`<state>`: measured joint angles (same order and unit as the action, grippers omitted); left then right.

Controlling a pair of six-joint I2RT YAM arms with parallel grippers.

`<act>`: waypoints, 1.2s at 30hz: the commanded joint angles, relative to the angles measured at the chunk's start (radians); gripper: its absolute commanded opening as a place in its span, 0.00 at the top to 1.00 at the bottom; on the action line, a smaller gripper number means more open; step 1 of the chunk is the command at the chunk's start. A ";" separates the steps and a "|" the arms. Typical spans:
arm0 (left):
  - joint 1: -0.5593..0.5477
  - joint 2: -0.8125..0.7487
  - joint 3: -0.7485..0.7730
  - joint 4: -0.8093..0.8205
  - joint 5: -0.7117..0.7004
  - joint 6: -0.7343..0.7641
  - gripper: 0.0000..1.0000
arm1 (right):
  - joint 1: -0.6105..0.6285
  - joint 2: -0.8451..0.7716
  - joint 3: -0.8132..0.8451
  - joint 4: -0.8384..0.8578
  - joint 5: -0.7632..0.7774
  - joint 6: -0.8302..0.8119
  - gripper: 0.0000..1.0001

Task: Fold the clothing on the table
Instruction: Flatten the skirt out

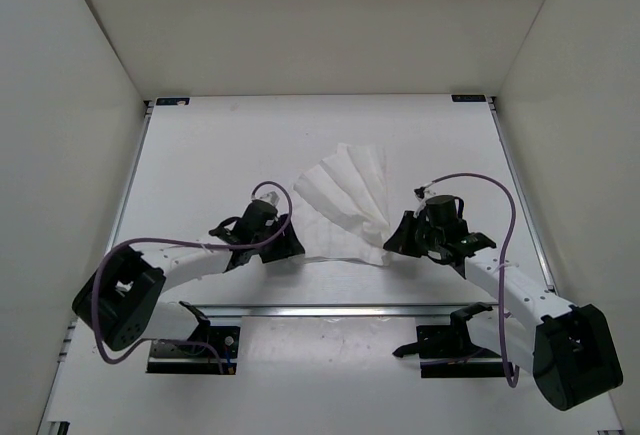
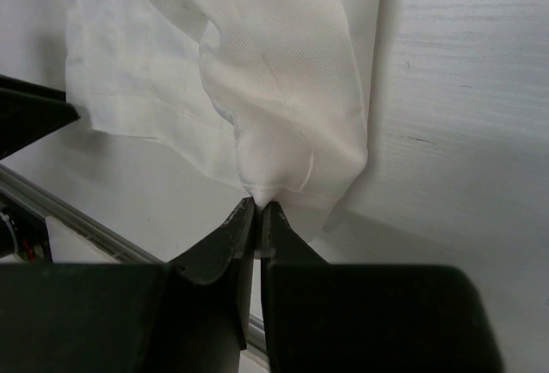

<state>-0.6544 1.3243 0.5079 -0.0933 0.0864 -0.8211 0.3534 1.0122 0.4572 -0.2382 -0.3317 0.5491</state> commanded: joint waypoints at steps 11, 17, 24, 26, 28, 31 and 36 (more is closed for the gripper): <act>0.053 -0.014 0.184 -0.041 -0.097 0.089 1.00 | -0.051 -0.028 0.162 -0.056 -0.063 -0.074 1.00; 0.095 -0.215 0.683 -0.460 -0.178 0.255 1.00 | -0.131 -0.063 0.578 -0.214 -0.053 -0.086 1.00; 0.131 -0.316 0.957 -0.687 -0.122 0.303 1.00 | -0.100 -0.092 0.790 -0.389 -0.098 -0.043 1.00; 0.156 -0.350 0.948 -0.684 -0.091 0.304 1.00 | -0.067 -0.090 0.836 -0.404 -0.101 -0.025 1.00; 0.211 -0.362 0.945 -0.686 -0.051 0.313 1.00 | -0.063 -0.081 0.856 -0.400 -0.134 -0.018 1.00; 0.271 -0.326 0.925 -0.695 0.005 0.347 1.00 | -0.096 -0.005 0.865 -0.365 -0.234 0.002 1.00; 0.314 -0.177 0.925 -0.635 0.035 0.385 1.00 | -0.077 0.202 0.925 -0.291 -0.259 -0.009 1.00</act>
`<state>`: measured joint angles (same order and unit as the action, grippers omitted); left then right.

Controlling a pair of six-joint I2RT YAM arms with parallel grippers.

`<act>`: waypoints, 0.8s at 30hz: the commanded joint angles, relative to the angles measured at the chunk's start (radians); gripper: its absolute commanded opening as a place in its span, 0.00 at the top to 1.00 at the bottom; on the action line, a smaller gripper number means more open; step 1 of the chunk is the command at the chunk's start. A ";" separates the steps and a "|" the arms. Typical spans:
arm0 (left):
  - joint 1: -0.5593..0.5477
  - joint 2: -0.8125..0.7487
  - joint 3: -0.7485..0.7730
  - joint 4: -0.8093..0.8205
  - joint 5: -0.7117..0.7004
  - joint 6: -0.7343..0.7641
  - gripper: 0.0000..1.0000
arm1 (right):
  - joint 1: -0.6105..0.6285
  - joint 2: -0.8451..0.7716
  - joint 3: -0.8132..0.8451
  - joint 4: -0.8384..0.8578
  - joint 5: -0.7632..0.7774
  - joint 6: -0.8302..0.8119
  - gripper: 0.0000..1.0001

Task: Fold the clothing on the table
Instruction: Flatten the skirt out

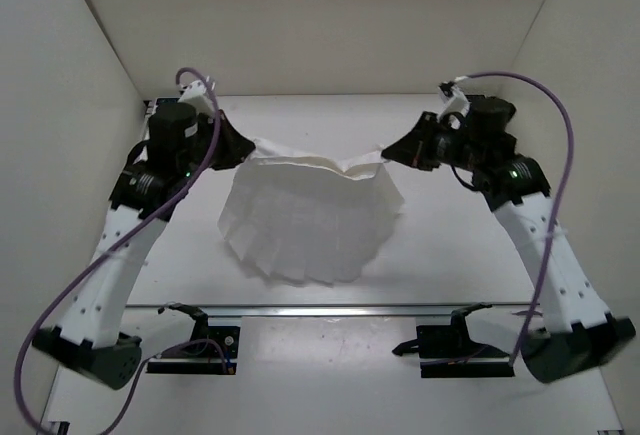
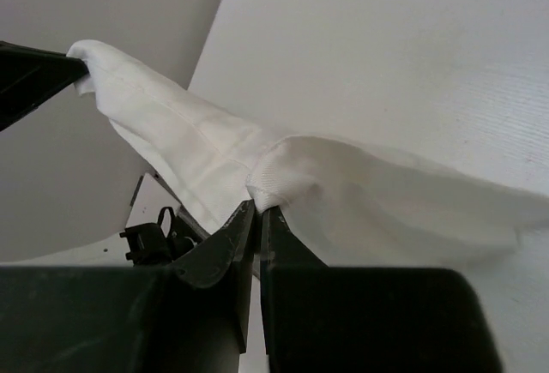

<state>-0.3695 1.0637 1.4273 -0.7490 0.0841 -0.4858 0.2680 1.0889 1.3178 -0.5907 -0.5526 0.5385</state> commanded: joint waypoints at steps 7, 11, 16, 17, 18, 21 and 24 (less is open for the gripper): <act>0.138 0.442 0.519 -0.085 0.068 0.096 1.00 | -0.016 0.535 0.678 -0.075 -0.029 -0.107 1.00; 0.156 0.550 0.781 -0.187 0.088 0.095 1.00 | -0.075 0.654 0.919 -0.190 -0.055 -0.110 1.00; 0.126 0.371 0.362 -0.015 0.065 0.084 1.00 | -0.110 0.499 0.489 -0.007 -0.059 -0.104 0.99; 0.124 0.328 0.244 0.034 0.068 0.072 1.00 | -0.115 0.482 0.421 0.020 -0.055 -0.097 1.00; 0.119 0.305 0.125 0.087 0.068 0.063 1.00 | -0.119 0.452 0.297 0.079 -0.059 -0.077 1.00; 0.104 0.216 -0.167 0.202 0.063 0.033 1.00 | -0.121 0.384 0.015 0.195 -0.040 -0.058 1.00; 0.072 0.147 -0.455 0.296 0.062 -0.019 0.94 | -0.112 0.315 -0.255 0.296 0.013 0.016 1.00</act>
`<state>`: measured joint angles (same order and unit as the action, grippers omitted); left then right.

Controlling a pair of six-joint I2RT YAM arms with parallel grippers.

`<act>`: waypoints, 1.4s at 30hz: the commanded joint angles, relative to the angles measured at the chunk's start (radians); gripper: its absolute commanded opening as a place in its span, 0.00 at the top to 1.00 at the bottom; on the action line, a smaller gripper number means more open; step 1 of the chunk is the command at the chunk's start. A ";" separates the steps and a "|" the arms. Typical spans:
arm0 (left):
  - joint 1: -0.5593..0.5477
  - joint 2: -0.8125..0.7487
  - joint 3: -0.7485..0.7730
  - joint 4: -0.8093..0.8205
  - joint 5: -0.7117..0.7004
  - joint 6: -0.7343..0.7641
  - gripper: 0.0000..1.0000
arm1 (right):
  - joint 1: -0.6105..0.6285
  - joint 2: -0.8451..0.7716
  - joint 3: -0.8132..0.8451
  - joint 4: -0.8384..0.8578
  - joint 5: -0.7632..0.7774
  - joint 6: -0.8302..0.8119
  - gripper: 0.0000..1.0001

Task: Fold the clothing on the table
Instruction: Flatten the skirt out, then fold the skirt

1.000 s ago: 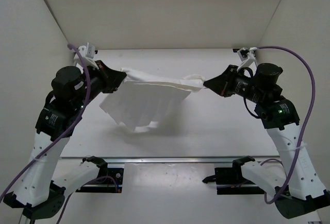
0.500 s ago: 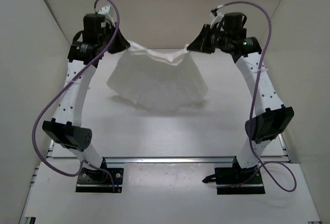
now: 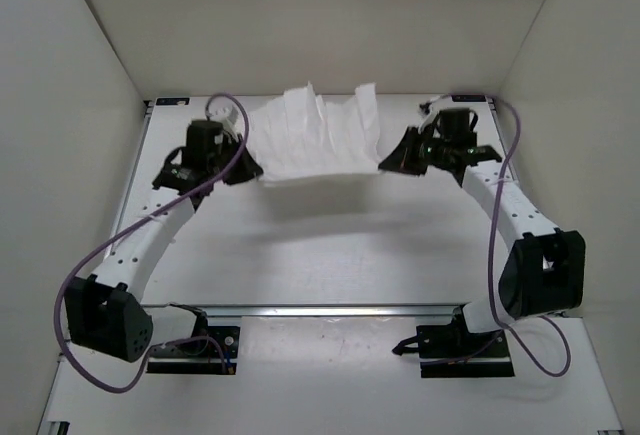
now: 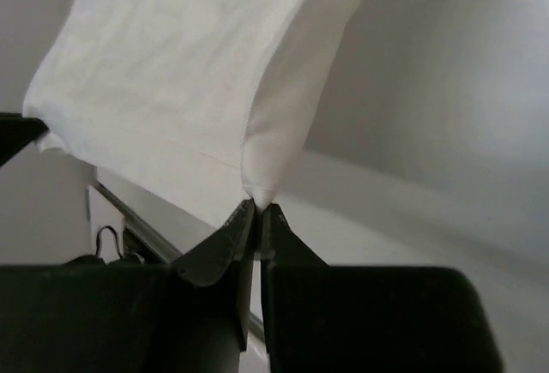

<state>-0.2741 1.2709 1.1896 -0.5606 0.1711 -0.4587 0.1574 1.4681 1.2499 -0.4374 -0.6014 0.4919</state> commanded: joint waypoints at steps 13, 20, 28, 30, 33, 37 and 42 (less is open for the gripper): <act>-0.092 -0.344 -0.754 0.199 0.004 -0.153 0.27 | 0.108 -0.325 -0.678 0.218 0.321 0.085 0.46; -0.217 -0.289 -0.786 0.274 -0.015 -0.215 0.28 | 0.142 -0.328 -0.733 0.150 0.442 0.070 0.51; -0.319 -0.167 -0.797 0.375 -0.041 -0.275 0.35 | 0.172 -0.302 -0.779 0.181 0.459 0.074 0.53; -0.318 -0.144 -0.800 0.378 -0.053 -0.275 0.38 | 0.186 -0.272 -0.779 0.183 0.462 0.059 0.53; -0.323 -0.142 -0.811 0.395 -0.070 -0.293 0.45 | 0.192 -0.241 -0.784 0.201 0.462 0.057 0.65; -0.314 -0.137 -0.811 0.422 -0.090 -0.288 0.72 | 0.195 -0.219 -0.776 0.224 0.448 0.060 1.00; -0.275 -0.110 -0.647 0.331 -0.102 -0.198 1.00 | 0.200 -0.238 -0.629 0.132 0.454 0.019 1.00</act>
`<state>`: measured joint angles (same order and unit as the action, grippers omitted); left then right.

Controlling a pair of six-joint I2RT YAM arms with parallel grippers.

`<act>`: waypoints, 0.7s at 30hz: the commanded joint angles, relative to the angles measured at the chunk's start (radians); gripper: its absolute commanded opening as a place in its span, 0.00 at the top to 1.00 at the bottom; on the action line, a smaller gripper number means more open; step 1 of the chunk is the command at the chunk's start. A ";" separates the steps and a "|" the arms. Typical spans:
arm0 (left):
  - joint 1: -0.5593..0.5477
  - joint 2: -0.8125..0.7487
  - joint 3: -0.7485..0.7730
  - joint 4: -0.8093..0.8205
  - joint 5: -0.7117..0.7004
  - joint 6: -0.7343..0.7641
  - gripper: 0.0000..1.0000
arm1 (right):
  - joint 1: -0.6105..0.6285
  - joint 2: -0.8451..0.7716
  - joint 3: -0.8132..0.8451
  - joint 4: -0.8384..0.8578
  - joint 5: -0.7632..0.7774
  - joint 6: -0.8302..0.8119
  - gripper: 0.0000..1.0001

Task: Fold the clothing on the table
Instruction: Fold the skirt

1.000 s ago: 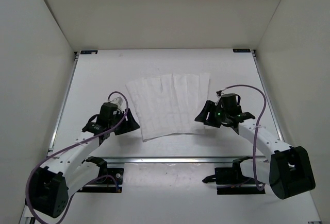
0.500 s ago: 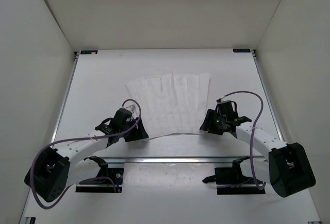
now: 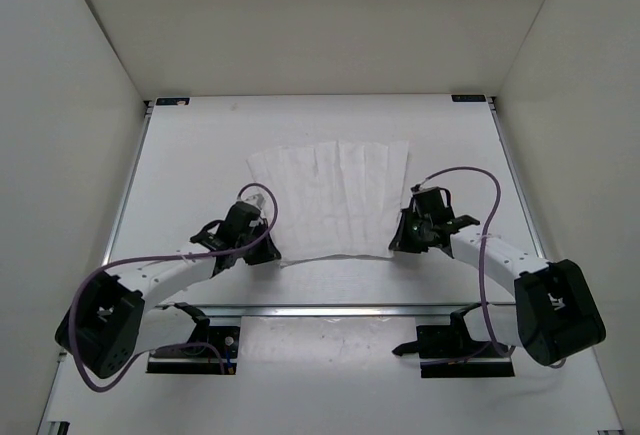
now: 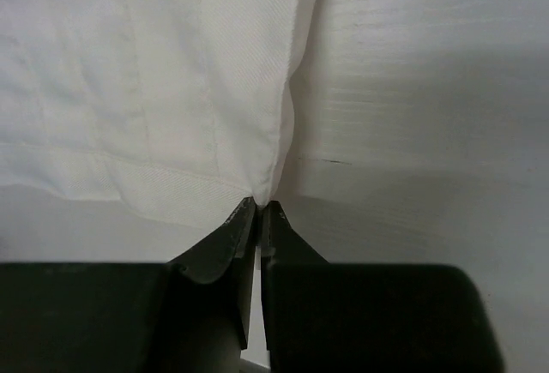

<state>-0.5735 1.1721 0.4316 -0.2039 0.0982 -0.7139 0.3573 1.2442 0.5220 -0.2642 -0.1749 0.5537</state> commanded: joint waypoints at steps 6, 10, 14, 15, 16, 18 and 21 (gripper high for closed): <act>0.087 -0.106 0.245 -0.204 -0.071 0.143 1.00 | 0.000 -0.123 0.181 -0.148 0.037 -0.064 1.00; 0.077 -0.176 0.242 -0.322 -0.071 0.168 1.00 | 0.048 -0.170 0.144 -0.220 0.075 -0.040 1.00; 0.027 -0.308 0.155 -0.382 -0.022 0.113 1.00 | 0.117 -0.290 0.101 -0.299 0.084 0.023 1.00; 0.014 -0.340 0.148 -0.396 -0.002 0.097 1.00 | 0.130 -0.326 0.099 -0.319 0.092 0.037 1.00; -0.002 -0.380 0.132 -0.414 0.011 0.087 1.00 | 0.153 -0.353 0.090 -0.357 0.086 0.041 1.00; -0.017 -0.445 0.118 -0.468 0.026 0.058 1.00 | 0.170 -0.434 0.078 -0.427 0.081 0.058 1.00; -0.011 -0.544 0.104 -0.520 0.060 0.030 1.00 | 0.187 -0.521 0.078 -0.495 0.054 0.083 1.00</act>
<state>-0.5846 0.7155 0.5423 -0.6373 0.1097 -0.6403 0.5262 0.8024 0.5964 -0.6529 -0.1295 0.5915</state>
